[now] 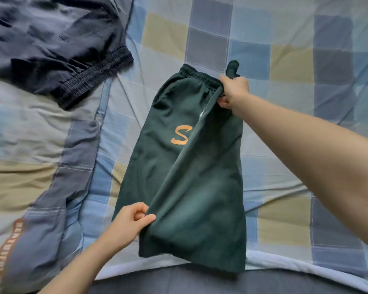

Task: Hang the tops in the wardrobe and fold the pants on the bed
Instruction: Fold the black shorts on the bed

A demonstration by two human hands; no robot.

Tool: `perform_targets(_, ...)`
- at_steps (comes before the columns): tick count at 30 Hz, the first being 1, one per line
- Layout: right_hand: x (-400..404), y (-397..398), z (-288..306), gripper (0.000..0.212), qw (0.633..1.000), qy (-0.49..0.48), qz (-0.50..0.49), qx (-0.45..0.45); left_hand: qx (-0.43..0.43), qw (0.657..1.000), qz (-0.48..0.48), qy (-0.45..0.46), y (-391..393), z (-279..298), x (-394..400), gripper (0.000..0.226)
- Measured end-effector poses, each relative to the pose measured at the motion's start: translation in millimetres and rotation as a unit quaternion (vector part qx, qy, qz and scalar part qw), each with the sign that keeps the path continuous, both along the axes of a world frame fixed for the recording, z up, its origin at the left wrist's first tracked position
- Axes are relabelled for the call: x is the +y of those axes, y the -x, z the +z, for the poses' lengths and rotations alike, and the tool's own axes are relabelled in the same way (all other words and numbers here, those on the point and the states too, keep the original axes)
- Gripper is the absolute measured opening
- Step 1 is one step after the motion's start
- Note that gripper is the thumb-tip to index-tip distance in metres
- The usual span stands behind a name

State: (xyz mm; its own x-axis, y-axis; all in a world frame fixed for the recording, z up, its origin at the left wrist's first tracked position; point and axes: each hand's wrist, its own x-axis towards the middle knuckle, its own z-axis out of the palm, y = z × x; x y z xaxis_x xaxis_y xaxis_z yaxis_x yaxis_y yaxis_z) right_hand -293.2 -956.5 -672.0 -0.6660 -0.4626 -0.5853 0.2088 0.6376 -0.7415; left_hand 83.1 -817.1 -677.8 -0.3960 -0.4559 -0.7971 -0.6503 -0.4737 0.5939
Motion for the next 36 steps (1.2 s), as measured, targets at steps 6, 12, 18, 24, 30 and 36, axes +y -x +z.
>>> perform_targets(6, -56, -54, -17, 0.025, 0.999, -0.01, 0.015, 0.037, -0.095, 0.99, 0.074, 0.076, -62, -37, -24, 0.015)
perform_targets(12, -103, -79, -19, 0.032, 0.99, -0.043, 0.071, 0.114, -0.117, 0.982, 0.056, 0.136, -70, -63, -41, 0.012)
perform_targets(18, -76, -76, -15, 0.028, 0.986, -0.01, 0.16, 0.035, -0.201, 0.954, -0.037, 0.219, -63, -73, -43, 0.015)
perform_targets(24, 106, -36, -72, 0.02, 0.985, -0.116, 0.008, 0.131, -0.202, 0.961, 0.016, 0.189, -59, -72, -36, 0.005)
perform_targets(30, 240, -97, -72, 0.031, 0.98, -0.189, -0.023, -0.065, -0.177, 0.971, 0.042, 0.153, -50, -69, -37, 0.02)
perform_targets(36, 244, -103, -45, 0.038, 0.957, -0.155, -0.044, -0.242, -0.183, 0.966, 0.044, 0.179, -48, -74, -34, 0.03)
